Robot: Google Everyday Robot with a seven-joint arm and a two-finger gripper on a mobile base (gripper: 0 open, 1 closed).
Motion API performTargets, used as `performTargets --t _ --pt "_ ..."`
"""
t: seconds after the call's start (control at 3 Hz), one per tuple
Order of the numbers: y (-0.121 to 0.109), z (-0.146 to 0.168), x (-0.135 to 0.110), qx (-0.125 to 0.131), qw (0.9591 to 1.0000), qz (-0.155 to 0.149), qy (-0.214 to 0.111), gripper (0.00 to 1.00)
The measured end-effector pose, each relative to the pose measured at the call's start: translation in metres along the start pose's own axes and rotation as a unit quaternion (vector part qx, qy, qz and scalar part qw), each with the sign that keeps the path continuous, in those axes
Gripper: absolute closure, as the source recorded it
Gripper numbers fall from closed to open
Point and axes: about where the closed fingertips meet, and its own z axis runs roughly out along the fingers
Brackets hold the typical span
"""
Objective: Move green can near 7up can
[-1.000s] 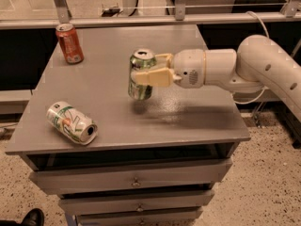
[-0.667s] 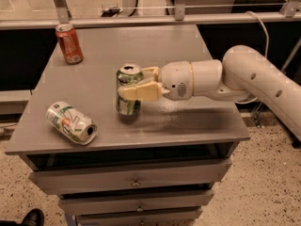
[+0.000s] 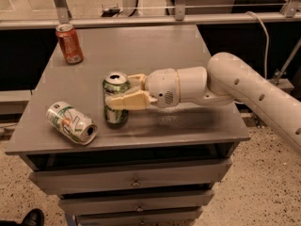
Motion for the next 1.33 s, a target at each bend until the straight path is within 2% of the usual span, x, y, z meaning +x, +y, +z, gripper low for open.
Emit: performTargets --t 0.33,1.0,1.33 --pt "0.0036 0.0093 -0.0004 -0.011 0.9996 -0.026 -0.009 0.53" --pt "0.0064 0.0118 0.0003 -0.014 0.9992 -0.036 -0.014 0.06" --pt "0.0059 0.011 0.0009 -0.012 0.9992 -0.037 -0.014 0.0"
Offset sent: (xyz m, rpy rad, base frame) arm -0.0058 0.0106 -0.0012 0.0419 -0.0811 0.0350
